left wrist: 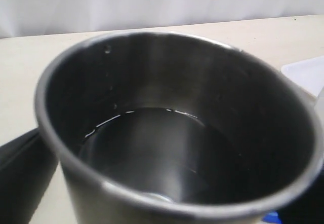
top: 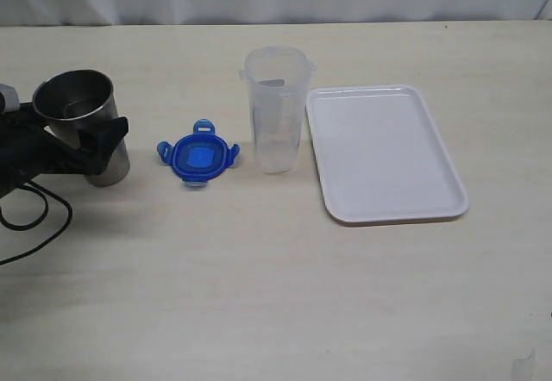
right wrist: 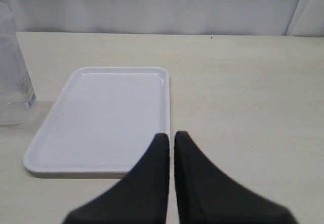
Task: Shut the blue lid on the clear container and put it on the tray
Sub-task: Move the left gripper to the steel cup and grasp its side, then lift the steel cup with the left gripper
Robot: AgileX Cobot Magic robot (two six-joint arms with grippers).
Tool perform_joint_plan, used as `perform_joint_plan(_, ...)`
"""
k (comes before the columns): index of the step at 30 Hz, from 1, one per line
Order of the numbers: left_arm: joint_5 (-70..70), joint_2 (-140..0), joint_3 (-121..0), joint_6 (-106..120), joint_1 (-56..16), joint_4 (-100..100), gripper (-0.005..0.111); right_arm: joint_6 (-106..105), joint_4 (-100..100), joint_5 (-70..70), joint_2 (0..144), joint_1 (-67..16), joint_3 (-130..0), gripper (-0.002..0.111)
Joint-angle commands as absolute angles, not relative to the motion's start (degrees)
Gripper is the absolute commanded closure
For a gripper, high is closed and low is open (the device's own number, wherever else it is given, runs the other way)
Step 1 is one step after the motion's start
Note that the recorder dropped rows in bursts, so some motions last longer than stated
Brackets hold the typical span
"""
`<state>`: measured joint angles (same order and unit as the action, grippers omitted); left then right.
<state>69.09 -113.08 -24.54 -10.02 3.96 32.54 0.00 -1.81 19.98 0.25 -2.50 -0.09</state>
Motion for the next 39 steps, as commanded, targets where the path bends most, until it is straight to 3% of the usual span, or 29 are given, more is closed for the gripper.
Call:
perform_joint_plan(1,70.0,-113.3,-24.8,-10.3,3.7,32.4,0.002,-0.3,-1.8,19.8,0.0,-2.2,0.0,0.104)
perform_joint_plan(39,70.0,-117.6,-29.5,-12.3,3.7,37.4,0.002,-0.3,-1.8,19.8,0.0,-2.2,0.0,0.104)
